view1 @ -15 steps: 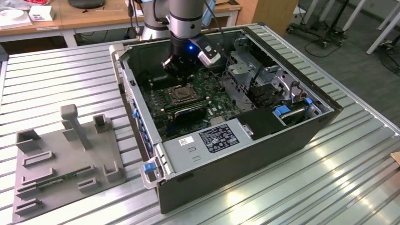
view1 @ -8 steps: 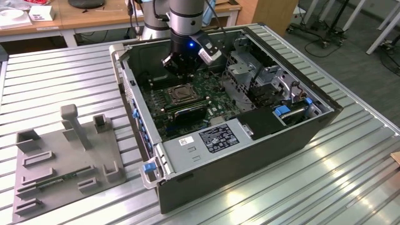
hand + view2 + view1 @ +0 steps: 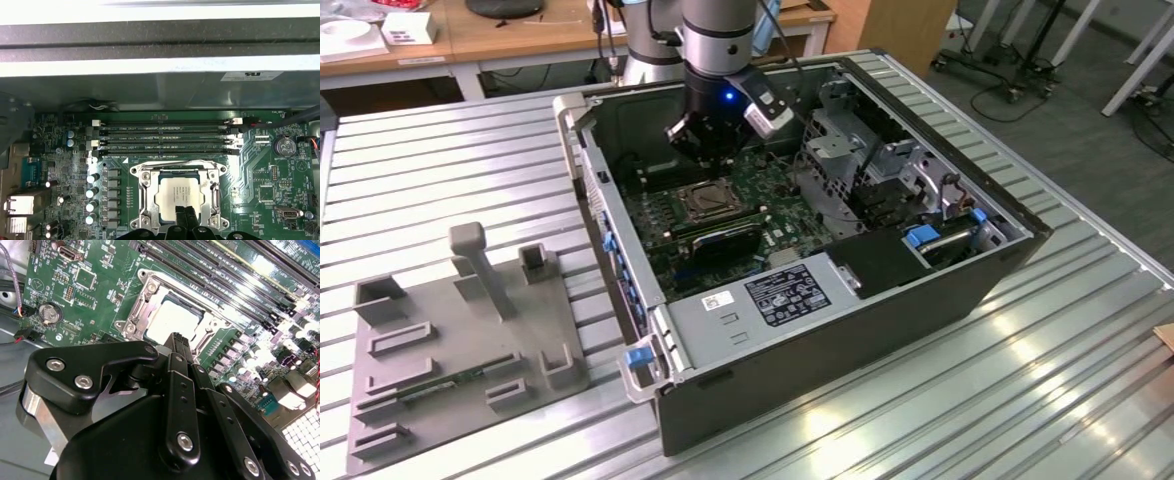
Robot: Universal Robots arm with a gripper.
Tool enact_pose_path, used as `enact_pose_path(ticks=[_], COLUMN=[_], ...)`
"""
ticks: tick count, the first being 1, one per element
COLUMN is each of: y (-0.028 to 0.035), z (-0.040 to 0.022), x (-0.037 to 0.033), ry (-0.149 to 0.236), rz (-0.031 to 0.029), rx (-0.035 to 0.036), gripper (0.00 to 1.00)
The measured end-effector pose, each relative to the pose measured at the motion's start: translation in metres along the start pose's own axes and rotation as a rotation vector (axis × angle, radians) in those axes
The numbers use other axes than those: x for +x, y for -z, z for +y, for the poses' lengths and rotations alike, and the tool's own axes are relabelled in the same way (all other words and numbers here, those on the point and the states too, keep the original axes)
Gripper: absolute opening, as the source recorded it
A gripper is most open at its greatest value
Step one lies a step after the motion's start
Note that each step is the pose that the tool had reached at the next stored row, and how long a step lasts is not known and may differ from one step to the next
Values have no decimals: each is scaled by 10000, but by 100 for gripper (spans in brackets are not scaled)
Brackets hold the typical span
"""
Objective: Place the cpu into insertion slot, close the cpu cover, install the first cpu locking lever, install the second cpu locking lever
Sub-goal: 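Install the second cpu locking lever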
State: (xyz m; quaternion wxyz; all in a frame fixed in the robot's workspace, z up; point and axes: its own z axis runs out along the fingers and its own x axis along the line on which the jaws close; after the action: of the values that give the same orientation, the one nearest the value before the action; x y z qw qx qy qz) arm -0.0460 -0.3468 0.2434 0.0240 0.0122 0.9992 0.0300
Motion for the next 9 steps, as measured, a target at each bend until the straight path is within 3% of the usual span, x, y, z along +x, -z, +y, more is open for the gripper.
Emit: enact_pose_path(ticks=[9], y=[2], z=[-42], x=[-1], ry=[-2], rz=[0], rx=[0], gripper=[10])
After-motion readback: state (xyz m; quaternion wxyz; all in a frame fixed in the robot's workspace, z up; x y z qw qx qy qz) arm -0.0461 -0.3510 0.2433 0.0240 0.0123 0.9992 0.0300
